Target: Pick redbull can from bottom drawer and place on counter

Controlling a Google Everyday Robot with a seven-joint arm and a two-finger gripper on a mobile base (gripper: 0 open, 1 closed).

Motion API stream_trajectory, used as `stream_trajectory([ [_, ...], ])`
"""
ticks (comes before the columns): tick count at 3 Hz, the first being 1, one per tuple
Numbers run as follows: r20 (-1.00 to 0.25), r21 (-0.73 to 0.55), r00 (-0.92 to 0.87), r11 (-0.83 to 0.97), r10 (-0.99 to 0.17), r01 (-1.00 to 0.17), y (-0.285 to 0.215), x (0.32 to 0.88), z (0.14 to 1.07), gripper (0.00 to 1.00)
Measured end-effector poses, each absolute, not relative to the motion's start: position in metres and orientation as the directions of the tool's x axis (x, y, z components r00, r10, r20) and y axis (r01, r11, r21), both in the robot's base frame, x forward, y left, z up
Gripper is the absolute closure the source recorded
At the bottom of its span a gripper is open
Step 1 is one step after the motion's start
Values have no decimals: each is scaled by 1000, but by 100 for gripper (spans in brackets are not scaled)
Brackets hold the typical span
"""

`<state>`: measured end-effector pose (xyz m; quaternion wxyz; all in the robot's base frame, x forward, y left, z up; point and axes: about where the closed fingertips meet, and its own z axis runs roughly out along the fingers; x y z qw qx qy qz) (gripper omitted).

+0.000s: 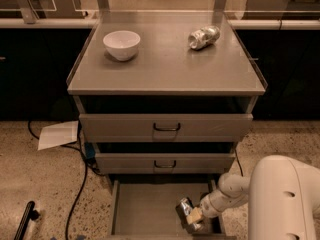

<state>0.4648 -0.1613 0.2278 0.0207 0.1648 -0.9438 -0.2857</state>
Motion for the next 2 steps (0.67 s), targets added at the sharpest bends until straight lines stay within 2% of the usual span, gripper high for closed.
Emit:
stream_trajectory([
  [1, -131, 504, -941, 796, -313, -335, -150, 464, 277, 100],
  [2, -302, 428, -912, 816, -277, -389, -139, 472, 348, 100],
])
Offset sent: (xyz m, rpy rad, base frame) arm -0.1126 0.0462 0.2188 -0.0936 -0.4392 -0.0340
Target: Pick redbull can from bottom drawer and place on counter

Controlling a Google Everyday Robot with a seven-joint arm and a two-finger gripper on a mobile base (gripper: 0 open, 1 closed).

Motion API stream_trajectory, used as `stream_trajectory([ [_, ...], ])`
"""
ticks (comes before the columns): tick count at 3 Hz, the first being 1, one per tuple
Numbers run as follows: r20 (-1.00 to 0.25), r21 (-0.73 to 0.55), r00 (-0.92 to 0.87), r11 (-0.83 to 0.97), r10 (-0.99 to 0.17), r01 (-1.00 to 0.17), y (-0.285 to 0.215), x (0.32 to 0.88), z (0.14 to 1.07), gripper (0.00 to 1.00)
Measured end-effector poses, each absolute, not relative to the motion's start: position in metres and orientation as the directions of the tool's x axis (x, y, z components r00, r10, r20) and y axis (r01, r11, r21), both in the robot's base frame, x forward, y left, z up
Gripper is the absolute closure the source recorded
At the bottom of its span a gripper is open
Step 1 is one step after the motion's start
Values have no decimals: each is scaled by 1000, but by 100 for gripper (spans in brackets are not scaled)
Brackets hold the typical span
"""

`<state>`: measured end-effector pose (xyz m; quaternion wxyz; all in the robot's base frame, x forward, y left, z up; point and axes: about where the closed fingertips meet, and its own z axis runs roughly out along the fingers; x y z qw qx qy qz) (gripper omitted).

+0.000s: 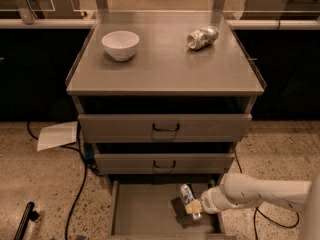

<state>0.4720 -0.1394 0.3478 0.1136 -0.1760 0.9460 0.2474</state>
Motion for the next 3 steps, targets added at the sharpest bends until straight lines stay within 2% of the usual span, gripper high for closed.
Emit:
stream_trajectory([
  [1, -501, 333, -823, 819, -267, -468, -133, 459, 426, 100],
  [2, -628, 244, -728, 819, -275, -520, -124, 414, 476, 100],
  [3, -623, 271, -737, 811, -263, -518, -113, 376, 474, 100],
])
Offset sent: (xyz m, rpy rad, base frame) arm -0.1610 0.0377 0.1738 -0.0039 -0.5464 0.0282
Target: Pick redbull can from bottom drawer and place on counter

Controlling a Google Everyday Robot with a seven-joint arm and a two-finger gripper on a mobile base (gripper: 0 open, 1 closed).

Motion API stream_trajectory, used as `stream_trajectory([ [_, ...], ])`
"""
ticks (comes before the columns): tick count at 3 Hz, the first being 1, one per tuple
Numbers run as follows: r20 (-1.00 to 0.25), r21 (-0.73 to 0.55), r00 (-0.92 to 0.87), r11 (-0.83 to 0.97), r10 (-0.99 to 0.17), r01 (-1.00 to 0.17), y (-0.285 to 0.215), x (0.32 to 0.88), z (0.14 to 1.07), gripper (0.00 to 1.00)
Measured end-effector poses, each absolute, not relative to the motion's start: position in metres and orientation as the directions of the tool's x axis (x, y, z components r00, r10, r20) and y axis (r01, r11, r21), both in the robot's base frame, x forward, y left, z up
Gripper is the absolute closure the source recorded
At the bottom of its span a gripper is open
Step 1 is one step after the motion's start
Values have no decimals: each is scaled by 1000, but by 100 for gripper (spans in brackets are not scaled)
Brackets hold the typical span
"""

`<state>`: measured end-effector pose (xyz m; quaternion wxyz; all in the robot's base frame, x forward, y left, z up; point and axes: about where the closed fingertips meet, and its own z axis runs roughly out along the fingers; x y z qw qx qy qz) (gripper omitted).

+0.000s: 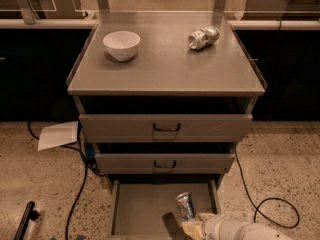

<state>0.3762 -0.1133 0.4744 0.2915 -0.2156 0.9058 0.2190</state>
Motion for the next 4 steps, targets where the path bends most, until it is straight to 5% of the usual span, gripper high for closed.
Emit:
stream_trajectory([
  [2, -652, 235, -703, 806, -284, -544, -104, 374, 497, 100],
  [4, -770, -30, -513, 825, -380, -565, -88, 347, 607, 100],
])
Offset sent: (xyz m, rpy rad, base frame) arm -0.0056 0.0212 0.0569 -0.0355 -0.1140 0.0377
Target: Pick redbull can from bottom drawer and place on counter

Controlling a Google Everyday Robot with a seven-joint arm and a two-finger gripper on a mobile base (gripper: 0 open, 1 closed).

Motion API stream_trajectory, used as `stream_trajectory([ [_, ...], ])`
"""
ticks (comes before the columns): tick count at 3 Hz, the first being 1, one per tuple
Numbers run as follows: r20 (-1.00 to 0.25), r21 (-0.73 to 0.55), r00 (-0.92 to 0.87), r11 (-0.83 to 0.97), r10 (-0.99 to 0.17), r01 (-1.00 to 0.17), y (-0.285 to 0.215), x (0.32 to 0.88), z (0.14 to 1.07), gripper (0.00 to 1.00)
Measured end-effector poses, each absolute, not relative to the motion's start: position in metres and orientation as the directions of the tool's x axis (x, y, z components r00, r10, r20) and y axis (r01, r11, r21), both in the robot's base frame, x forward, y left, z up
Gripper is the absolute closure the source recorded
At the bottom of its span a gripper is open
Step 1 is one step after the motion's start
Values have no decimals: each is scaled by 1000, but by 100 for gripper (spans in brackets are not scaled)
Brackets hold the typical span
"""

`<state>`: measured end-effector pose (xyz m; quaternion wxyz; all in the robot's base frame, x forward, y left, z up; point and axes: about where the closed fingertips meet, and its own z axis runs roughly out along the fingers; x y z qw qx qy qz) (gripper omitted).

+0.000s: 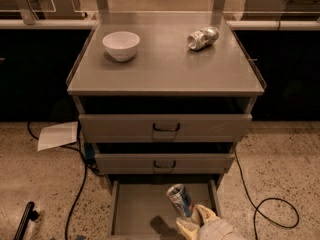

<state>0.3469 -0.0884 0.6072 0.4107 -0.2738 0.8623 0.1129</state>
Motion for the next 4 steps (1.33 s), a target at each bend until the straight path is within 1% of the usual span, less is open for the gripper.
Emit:
stream_trajectory([
  [1, -821, -146, -391, 816, -416, -560, -57, 349, 664, 100],
  [3, -824, -146, -383, 809, -418, -569, -55, 358, 668, 100],
  [4, -822, -204, -342, 797, -455, -568, -58, 382, 695, 100],
])
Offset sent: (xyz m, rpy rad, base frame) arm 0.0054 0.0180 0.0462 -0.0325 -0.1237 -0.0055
